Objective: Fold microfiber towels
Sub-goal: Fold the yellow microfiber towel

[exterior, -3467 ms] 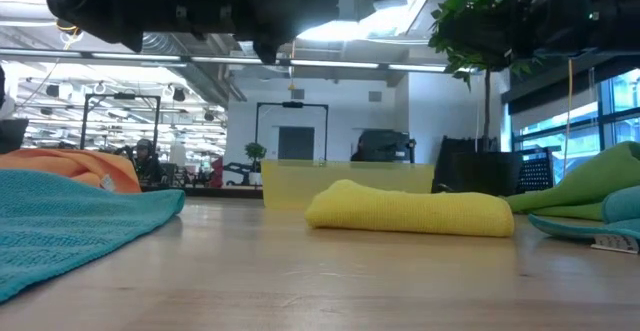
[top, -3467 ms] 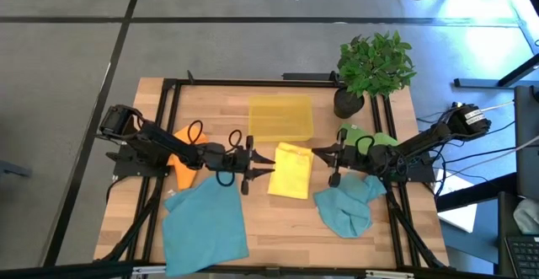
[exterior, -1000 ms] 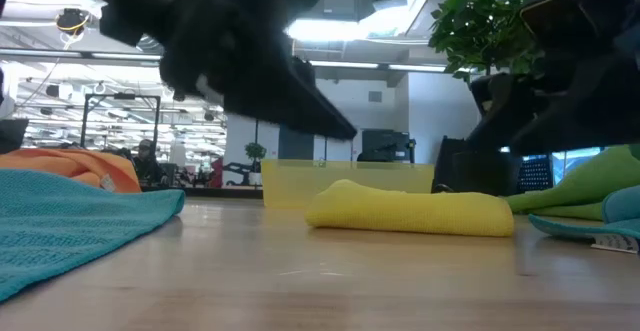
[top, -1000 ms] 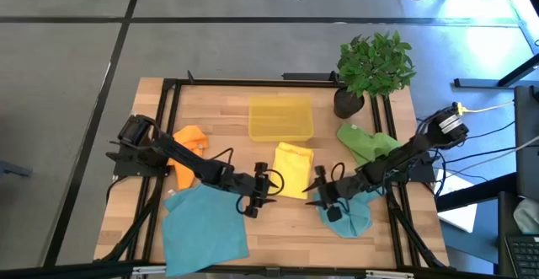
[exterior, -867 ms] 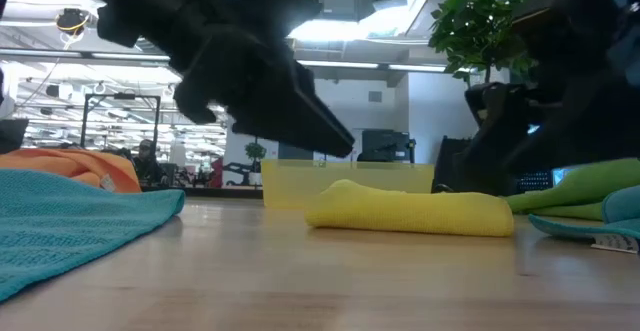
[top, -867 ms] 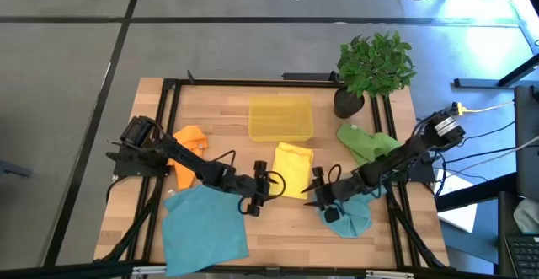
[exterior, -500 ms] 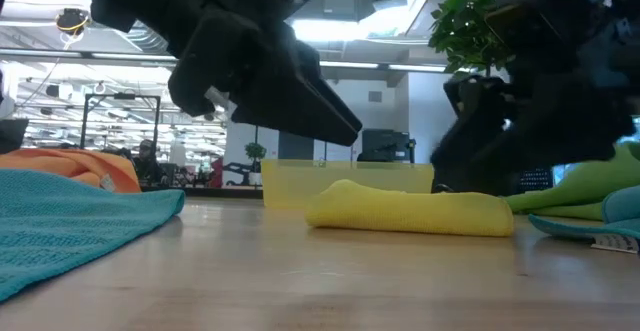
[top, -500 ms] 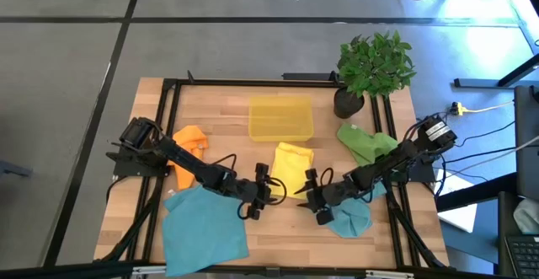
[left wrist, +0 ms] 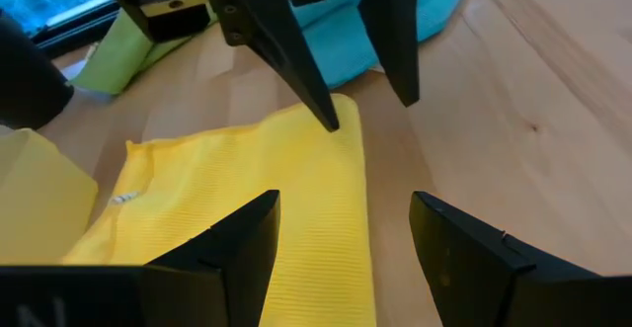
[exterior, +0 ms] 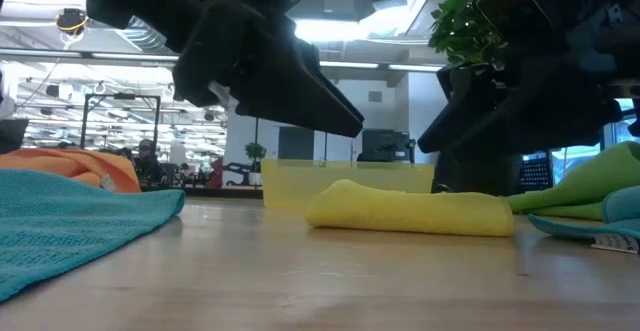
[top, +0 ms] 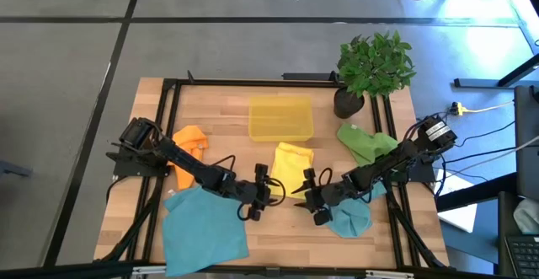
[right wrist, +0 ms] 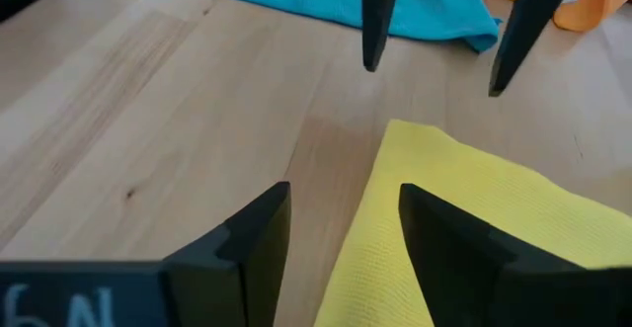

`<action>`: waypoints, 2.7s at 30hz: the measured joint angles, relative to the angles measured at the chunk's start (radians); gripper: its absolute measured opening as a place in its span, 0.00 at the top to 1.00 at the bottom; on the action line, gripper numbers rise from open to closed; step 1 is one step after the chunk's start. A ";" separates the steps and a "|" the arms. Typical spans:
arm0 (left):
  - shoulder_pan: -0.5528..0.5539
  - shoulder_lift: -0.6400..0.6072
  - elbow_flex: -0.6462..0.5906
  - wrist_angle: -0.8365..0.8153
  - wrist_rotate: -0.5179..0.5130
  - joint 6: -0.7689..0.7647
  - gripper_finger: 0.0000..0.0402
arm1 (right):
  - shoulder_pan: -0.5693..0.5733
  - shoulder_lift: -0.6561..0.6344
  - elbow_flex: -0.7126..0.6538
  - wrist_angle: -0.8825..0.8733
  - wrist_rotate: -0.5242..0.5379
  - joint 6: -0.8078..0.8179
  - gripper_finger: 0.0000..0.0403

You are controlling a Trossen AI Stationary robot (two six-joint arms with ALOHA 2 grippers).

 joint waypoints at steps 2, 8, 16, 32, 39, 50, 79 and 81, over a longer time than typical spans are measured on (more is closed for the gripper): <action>0.000 0.000 0.000 0.005 -0.001 0.000 0.46 | 0.000 0.000 0.000 0.000 0.000 0.023 0.52; 0.000 0.000 0.000 0.014 0.000 0.000 0.46 | 0.000 0.000 0.000 0.000 0.000 0.050 0.52; -0.002 0.000 0.000 0.044 0.034 -0.045 0.46 | 0.000 -0.001 0.000 0.002 -0.001 0.054 0.52; 0.016 -0.002 -0.001 0.109 0.050 0.010 0.46 | -0.012 -0.090 0.008 0.050 0.063 -0.028 0.52; 0.067 -0.004 -0.001 0.196 0.055 -0.005 0.46 | -0.072 -0.280 0.016 -0.114 0.117 0.020 0.52; 0.127 -0.004 -0.002 0.164 0.061 -0.072 0.46 | -0.171 -0.401 0.017 -0.043 0.086 0.054 0.52; 0.097 -0.004 0.000 0.255 0.060 -0.096 0.46 | -0.208 -0.400 0.016 -0.051 0.065 0.047 0.52; 0.098 -0.004 0.000 0.261 0.060 -0.096 0.46 | -0.208 -0.400 0.016 -0.051 0.065 0.047 0.52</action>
